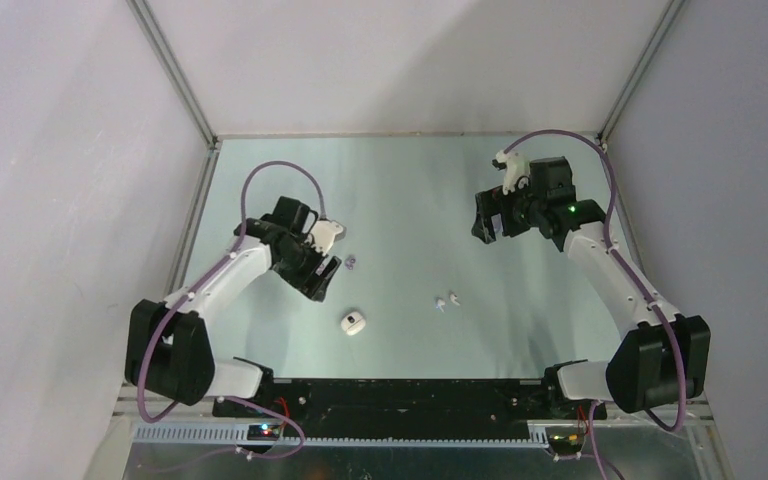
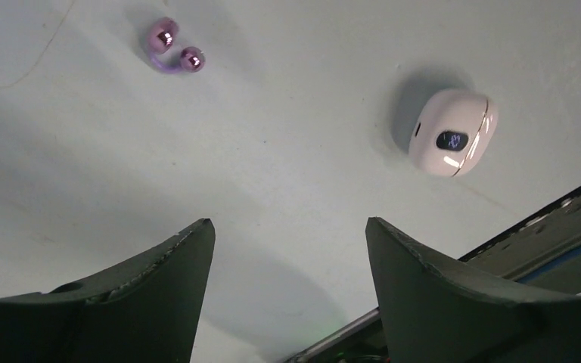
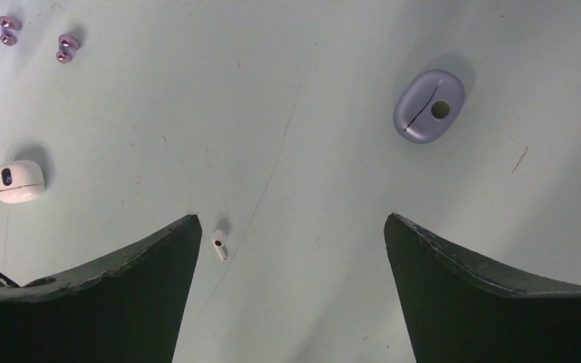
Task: Insert the wireless bluetooth earbuds into the charging case
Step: Pick up the charging case at the center of the board.
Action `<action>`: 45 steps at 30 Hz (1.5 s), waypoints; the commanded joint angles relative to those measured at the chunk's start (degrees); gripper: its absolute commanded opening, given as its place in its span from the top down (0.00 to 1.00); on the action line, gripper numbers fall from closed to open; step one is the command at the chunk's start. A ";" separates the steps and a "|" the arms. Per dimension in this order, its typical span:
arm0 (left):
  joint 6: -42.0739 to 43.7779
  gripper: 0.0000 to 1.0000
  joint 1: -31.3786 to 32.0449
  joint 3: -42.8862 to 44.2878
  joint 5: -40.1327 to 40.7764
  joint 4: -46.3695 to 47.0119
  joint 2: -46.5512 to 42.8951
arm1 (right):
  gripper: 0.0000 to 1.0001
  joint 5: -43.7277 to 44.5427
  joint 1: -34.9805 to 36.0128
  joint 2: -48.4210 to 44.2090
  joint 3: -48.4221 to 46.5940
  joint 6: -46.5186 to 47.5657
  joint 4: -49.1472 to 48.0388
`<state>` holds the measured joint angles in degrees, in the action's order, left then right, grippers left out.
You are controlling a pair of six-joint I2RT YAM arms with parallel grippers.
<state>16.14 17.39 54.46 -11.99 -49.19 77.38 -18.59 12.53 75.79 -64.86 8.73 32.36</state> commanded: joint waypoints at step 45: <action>34.47 0.04 31.91 -3.08 -5.55 21.20 8.76 | 0.05 -4.38 -1.01 -9.09 5.09 -3.22 -0.44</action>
<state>43.53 49.50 49.28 -11.53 -27.16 86.61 -21.87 12.43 69.01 -60.07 6.24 32.86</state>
